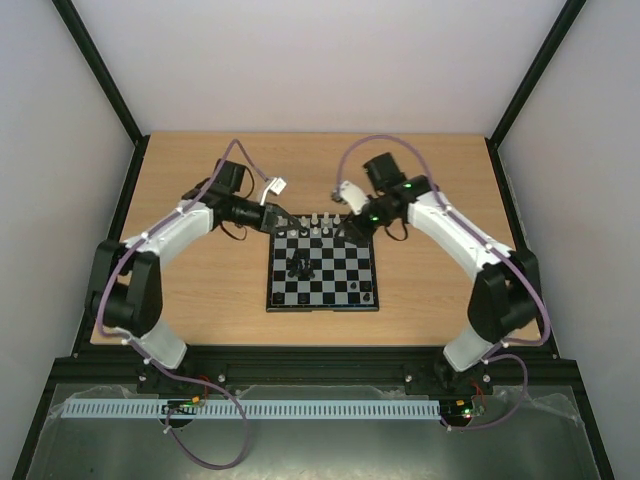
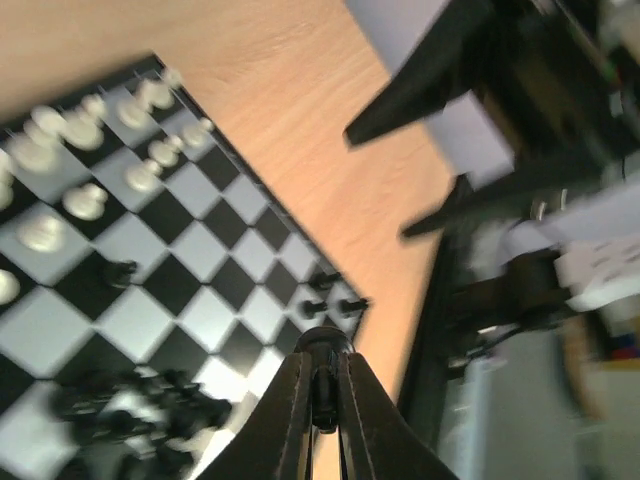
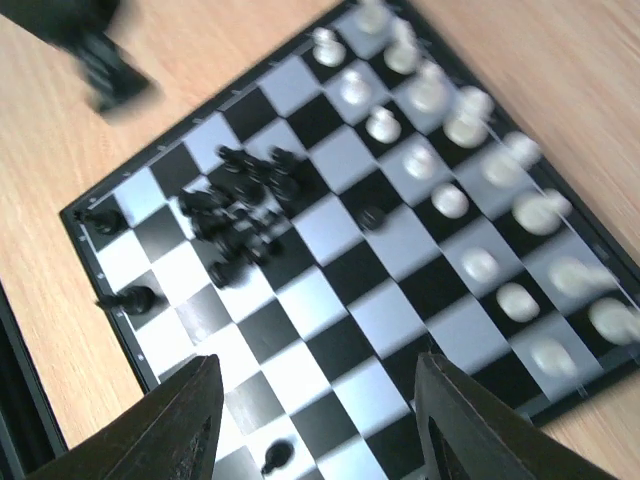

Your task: Set up the chess pieces on the board

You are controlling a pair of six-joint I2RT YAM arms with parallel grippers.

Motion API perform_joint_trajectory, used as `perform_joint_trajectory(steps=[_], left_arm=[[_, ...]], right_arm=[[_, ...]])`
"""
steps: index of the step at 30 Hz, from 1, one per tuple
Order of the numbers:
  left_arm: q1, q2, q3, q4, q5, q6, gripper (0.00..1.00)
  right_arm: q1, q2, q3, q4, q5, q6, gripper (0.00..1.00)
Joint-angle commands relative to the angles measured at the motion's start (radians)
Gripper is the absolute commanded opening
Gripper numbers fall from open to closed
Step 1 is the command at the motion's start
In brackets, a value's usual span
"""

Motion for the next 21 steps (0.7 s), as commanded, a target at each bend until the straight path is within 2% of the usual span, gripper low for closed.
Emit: perform_joint_trajectory(steps=[1,5,12,16,21], left_arm=[[-0.047,-0.128,0.086,-0.416,-0.336,0.561,0.02],[-0.12,-0.206,0.081,-0.539,-0.522,0.777,0.02],[-0.217,-0.269,0.055,-0.645,-0.622,0.971,0.02],[-0.296,-0.276,-0.001,-0.644,-0.695,1.047,0.02],[-0.364,-0.264,-0.046,-0.602,-0.705,1.043,0.02]], right_arm=[[-0.103,-0.102,-0.099,-0.036,-0.062,0.039,0.54],[-0.139,-0.139,-0.161,-0.004,-0.034,0.068,0.54],[-0.144,-0.152,-0.193,0.018,-0.002,0.065,0.54],[-0.143,-0.153,-0.202,0.018,0.001,0.06,0.54],[-0.143,-0.156,-0.211,0.013,-0.001,0.054,0.54]])
